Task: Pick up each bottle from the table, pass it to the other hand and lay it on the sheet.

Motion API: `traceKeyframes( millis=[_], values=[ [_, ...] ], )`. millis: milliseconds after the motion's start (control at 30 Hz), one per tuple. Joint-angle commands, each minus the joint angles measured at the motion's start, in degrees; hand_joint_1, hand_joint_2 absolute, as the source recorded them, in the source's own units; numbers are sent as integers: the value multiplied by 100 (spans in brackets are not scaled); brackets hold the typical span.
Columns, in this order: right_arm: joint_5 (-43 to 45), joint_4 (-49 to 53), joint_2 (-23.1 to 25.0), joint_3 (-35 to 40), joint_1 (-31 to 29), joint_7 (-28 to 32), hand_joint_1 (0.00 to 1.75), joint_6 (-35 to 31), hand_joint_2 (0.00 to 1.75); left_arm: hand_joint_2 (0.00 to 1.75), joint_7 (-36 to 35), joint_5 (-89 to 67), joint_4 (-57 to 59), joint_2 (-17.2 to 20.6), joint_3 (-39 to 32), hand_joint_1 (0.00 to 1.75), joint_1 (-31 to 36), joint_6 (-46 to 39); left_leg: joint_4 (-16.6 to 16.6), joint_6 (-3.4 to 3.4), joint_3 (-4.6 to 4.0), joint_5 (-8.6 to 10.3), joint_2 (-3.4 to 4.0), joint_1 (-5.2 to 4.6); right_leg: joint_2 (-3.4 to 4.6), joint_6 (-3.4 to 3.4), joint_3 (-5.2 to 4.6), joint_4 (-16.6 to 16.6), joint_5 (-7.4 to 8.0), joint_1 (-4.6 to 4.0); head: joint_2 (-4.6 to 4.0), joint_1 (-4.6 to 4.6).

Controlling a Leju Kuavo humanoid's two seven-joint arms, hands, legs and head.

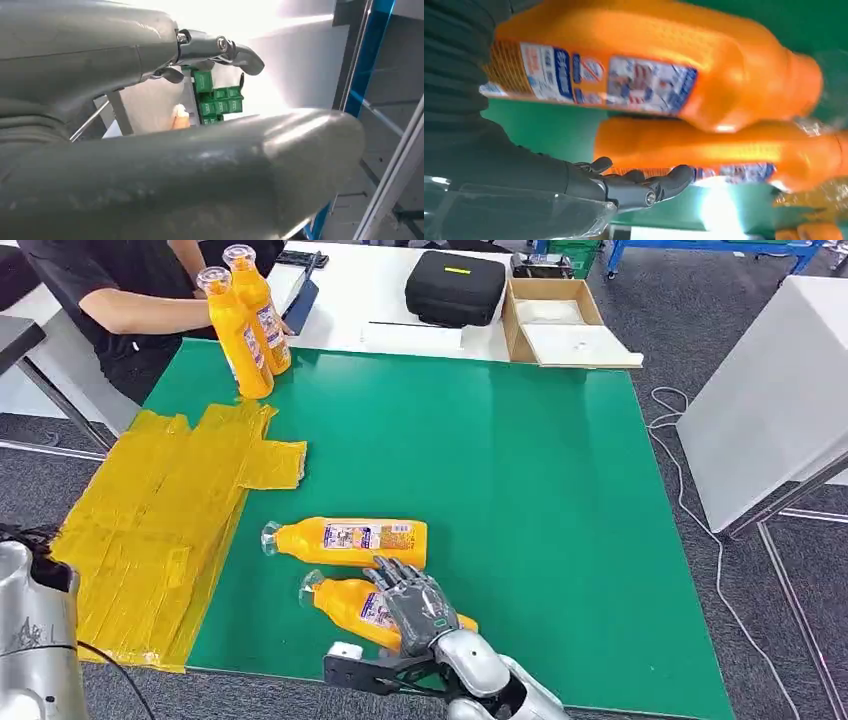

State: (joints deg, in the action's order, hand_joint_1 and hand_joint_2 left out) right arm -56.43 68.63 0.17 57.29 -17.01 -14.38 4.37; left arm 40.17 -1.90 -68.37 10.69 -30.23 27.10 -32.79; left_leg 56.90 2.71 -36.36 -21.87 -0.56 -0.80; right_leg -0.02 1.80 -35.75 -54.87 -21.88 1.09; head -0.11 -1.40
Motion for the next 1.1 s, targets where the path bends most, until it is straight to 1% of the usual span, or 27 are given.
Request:
traceKeyframes(
  millis=[33,167,233,267,300,433,567,600,700,733,767,800,900,933,967,1000,1033,1067,1100],
  values=[
    [-35,-120,-496,455,23,-152,0,-45,175,0,-17,82,248,7,-339,0,112,92,-5,-18,29,-9,-1,4,-4,-10,30,6,-10,-3,0,0],
    [-78,-93,-589,486,122,-217,0,-55,175,0,-17,53,210,-55,-341,0,140,92,-1,-24,36,-14,-1,6,-6,-14,38,2,-15,-5,0,2],
    [-120,-76,-634,495,209,-263,0,-83,175,0,-17,27,214,-91,-314,0,181,77,-4,-12,15,-4,-6,2,-8,-7,17,5,-6,-2,0,0],
    [-149,-63,-656,497,275,-293,0,-106,175,0,-17,10,218,-105,-299,0,202,64,-5,-21,32,-9,-15,5,-19,-12,37,5,-15,-5,0,2],
    [-175,-54,-672,506,324,-308,0,-114,175,0,-17,6,205,-113,-290,0,212,63,-4,-15,23,-6,-15,4,-17,-9,26,5,-11,-4,0,2],
    [-377,-60,-727,550,482,-428,0,-163,175,0,-17,17,233,-107,-302,0,224,56,1,-32,49,-20,-19,8,-25,-19,52,1,-26,-8,0,0],
    [-528,-66,-740,468,597,-527,0,-207,175,0,-17,34,219,-95,-354,0,208,67,-5,-12,20,-3,-13,1,-13,-8,11,7,-7,-2,0,0],
    [-528,-66,-740,468,597,-527,0,-207,175,0,-17,34,219,-95,-354,0,208,67,-5,-21,36,-9,-17,2,-18,-13,28,7,-15,-4,0,0],
    [-649,-51,-732,340,668,-551,0,-215,175,0,-17,83,184,-85,-458,0,130,110,-6,-16,28,-5,-12,0,-13,-10,17,6,-10,-1,0,0],
    [-684,-55,-724,301,669,-556,0,-205,175,0,-17,89,172,-75,-490,0,106,124,-4,-24,42,-13,-12,4,-14,-14,32,7,-16,-5,0,0],
    [-684,-55,-724,301,669,-556,73,-205,175,0,-17,89,172,-75,-490,0,106,124,-5,-16,30,-7,-10,1,-10,-10,19,7,-10,-3,0,2],
    [-684,-55,-724,301,669,-556,73,-205,175,0,-17,89,172,-75,-490,0,106,124,-4,-23,43,-13,-12,3,-14,-15,34,7,-16,-5,0,0],
    [-684,-55,-724,301,669,-556,73,-205,175,0,-17,89,172,-75,-490,0,106,124,-5,-16,30,-6,-11,1,-11,-10,21,7,-10,-3,0,2],
    [-684,-55,-724,301,669,-556,73,-205,175,0,-17,89,172,-75,-490,0,106,124,-1,-34,58,-21,-12,6,-15,-21,51,4,-26,-7,0,0],
    [-684,-55,-724,301,669,-556,73,-205,175,0,-17,89,172,-75,-490,0,106,124,-4,-22,40,-11,-11,4,-12,-14,32,7,-14,-6,0,2],
    [-684,-55,-724,301,669,-556,73,-205,175,0,-17,89,172,-75,-490,0,106,124,-3,-23,42,-12,-11,4,-12,-14,33,7,-15,-6,0,0],
    [-684,-55,-724,301,669,-556,141,-205,175,0,-17,89,172,-75,-490,0,106,124,-4,-13,28,-5,-10,0,-9,-9,19,7,-8,-2,0,2],
    [-703,-65,-706,275,650,-550,154,-193,175,0,-17,104,177,-59,-514,0,93,161,-4,-20,39,-10,-11,2,-12,-13,29,6,-14,-4,0,0],
    [-726,-80,-685,237,648,-536,173,-178,175,0,-17,85,177,-66,-521,0,101,178,-4,-17,33,-7,-9,1,-9,-11,23,7,-10,-3,0,2]
  ],
)
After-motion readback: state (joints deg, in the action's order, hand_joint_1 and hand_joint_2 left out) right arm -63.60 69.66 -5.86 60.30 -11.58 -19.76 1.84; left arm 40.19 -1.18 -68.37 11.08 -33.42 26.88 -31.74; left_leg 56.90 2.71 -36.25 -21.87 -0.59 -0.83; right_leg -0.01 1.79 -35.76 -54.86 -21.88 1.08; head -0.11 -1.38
